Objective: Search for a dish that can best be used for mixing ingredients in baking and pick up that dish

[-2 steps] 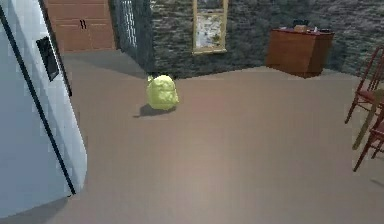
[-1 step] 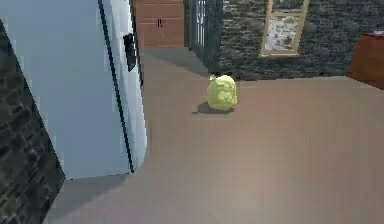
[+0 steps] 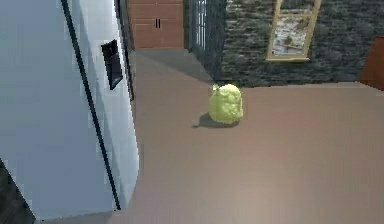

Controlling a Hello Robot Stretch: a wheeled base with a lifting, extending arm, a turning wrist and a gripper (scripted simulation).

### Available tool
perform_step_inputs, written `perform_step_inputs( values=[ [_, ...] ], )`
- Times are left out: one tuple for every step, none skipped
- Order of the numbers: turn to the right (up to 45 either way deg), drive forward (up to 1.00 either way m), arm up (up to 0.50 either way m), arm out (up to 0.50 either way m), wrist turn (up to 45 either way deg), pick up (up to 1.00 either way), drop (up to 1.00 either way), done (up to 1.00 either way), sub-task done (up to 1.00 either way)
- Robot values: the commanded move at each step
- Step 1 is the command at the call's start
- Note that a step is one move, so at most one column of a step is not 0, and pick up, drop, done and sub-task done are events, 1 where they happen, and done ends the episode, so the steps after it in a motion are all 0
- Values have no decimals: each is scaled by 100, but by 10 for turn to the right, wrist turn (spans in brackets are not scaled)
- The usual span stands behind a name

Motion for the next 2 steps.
perform_step_inputs(
  values=[
    [420,0,0,0,0,0,0,0,0],
    [0,100,0,0,0,0,0,0,0]
  ],
)
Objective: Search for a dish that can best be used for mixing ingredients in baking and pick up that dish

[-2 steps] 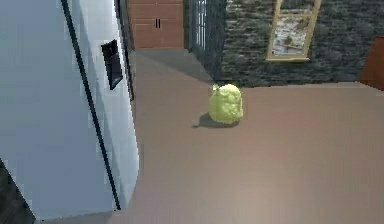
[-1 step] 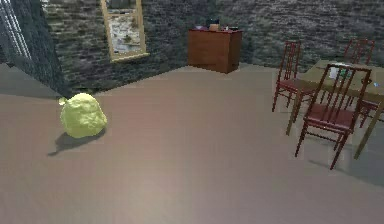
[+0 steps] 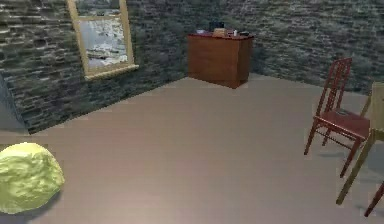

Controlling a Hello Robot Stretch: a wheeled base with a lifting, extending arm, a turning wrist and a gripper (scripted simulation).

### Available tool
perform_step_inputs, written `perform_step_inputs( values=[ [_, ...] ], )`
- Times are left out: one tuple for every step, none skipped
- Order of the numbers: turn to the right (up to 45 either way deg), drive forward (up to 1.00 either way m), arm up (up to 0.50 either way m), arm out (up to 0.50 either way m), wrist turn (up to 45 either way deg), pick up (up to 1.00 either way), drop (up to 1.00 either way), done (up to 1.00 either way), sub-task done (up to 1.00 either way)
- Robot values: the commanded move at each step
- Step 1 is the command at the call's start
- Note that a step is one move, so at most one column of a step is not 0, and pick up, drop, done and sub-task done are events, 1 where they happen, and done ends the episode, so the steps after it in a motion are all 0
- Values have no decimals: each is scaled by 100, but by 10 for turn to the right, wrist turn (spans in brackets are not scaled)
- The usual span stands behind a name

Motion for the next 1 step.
perform_step_inputs(
  values=[
    [0,100,0,0,0,0,0,0,0]
  ],
)
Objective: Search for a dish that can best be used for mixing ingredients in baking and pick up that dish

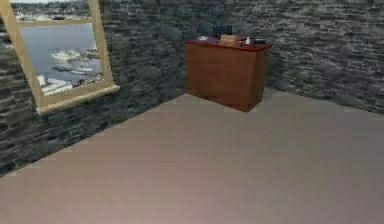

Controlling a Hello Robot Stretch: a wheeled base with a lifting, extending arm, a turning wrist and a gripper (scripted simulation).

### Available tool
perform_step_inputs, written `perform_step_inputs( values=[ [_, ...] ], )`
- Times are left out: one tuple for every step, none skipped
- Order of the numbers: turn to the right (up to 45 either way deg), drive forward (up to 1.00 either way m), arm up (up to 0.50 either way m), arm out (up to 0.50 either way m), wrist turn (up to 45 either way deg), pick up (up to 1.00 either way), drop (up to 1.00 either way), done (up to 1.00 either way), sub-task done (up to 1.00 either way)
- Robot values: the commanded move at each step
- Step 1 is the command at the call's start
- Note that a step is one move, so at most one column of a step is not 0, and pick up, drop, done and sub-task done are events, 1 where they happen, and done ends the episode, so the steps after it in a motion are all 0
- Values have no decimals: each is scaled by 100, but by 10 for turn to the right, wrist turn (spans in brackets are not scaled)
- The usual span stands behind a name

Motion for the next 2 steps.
perform_step_inputs(
  values=[
    [0,100,0,0,0,0,0,0,0],
    [0,100,0,0,0,0,0,0,0]
  ],
)
